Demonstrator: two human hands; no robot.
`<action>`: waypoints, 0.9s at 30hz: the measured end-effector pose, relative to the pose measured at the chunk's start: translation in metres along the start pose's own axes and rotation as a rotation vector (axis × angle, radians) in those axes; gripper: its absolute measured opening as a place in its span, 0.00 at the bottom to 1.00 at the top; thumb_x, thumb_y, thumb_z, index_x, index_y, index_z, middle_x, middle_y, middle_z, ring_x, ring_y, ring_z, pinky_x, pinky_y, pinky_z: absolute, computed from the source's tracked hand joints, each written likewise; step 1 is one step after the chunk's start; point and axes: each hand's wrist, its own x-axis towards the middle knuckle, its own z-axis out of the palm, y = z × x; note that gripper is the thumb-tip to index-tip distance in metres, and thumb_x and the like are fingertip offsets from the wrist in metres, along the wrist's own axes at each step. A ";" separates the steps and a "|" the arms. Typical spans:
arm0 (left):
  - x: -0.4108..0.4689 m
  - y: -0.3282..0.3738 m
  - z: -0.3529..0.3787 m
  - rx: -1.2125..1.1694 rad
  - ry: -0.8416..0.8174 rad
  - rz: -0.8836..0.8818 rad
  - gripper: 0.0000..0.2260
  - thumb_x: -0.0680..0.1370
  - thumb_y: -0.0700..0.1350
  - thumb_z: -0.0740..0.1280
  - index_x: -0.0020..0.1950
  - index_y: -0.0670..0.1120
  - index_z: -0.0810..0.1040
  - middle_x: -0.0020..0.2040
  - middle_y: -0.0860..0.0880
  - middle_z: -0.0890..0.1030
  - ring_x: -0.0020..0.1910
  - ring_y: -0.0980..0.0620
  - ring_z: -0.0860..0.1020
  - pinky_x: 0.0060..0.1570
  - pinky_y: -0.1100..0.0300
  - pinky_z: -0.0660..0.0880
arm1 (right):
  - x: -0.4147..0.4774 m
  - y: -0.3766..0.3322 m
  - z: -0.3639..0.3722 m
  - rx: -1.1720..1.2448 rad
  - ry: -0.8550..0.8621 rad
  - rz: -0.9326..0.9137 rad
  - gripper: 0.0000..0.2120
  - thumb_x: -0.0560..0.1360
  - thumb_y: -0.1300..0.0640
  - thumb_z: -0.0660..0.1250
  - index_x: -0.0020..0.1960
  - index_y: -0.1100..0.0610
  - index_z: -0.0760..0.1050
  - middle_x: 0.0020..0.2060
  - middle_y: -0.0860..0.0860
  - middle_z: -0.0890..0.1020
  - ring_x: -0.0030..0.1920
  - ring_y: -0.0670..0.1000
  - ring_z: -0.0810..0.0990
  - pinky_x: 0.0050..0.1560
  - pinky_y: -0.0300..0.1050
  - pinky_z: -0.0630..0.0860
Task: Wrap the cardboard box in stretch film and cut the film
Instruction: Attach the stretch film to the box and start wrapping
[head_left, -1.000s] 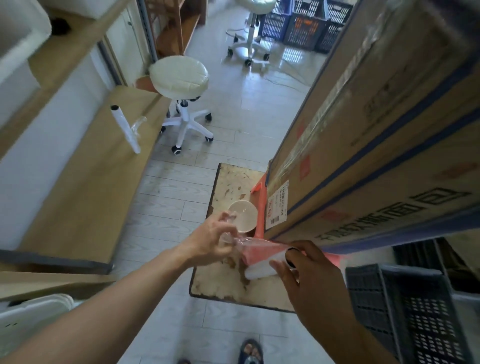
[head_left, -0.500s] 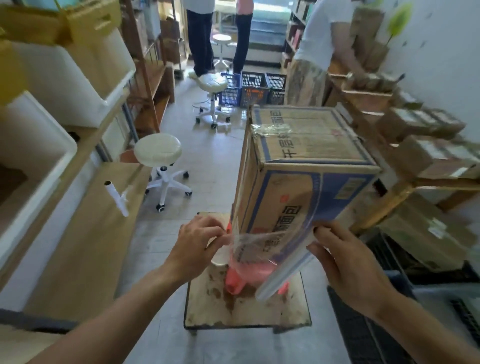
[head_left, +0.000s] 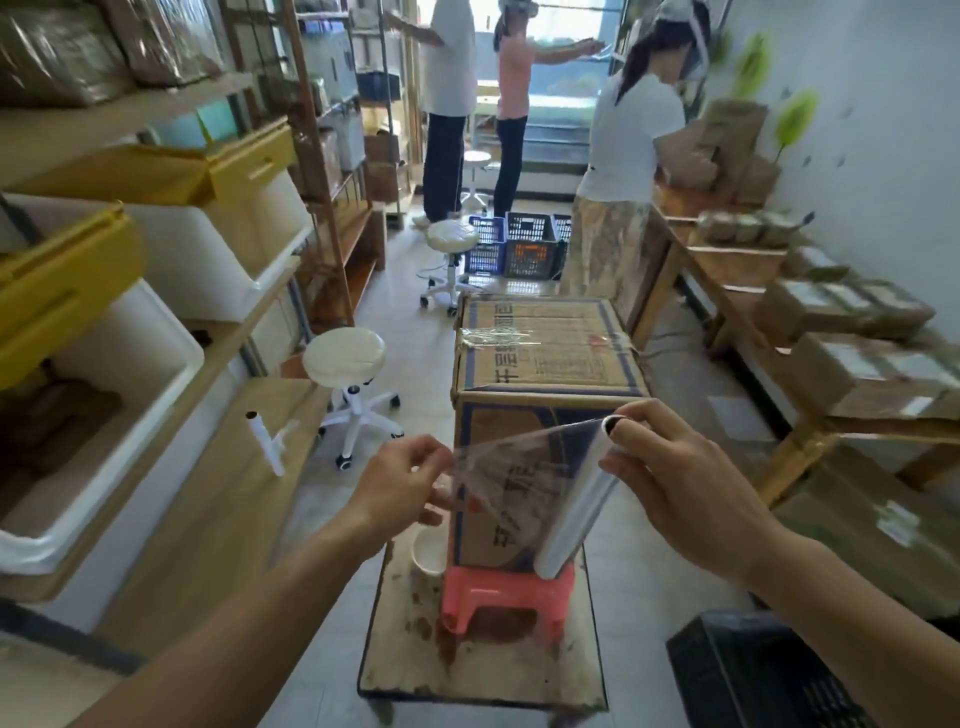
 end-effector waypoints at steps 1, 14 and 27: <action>-0.003 0.004 0.006 -0.083 0.010 -0.075 0.10 0.82 0.46 0.62 0.50 0.42 0.80 0.43 0.47 0.85 0.38 0.47 0.85 0.33 0.58 0.79 | 0.001 0.001 -0.001 -0.004 -0.014 0.002 0.08 0.81 0.51 0.58 0.53 0.54 0.73 0.54 0.49 0.74 0.45 0.47 0.77 0.41 0.36 0.76; -0.015 0.002 0.020 0.742 0.186 0.243 0.15 0.74 0.63 0.67 0.46 0.54 0.68 0.39 0.53 0.79 0.38 0.54 0.79 0.36 0.53 0.77 | 0.008 0.015 -0.022 0.067 -0.121 -0.071 0.08 0.81 0.51 0.59 0.48 0.53 0.73 0.48 0.45 0.72 0.41 0.45 0.75 0.38 0.32 0.69; -0.007 0.001 0.008 0.665 0.172 0.312 0.07 0.80 0.40 0.62 0.46 0.51 0.76 0.36 0.54 0.80 0.28 0.59 0.80 0.31 0.59 0.79 | 0.010 0.025 -0.024 0.028 -0.179 -0.139 0.10 0.82 0.47 0.54 0.50 0.50 0.70 0.50 0.45 0.70 0.41 0.47 0.76 0.39 0.38 0.75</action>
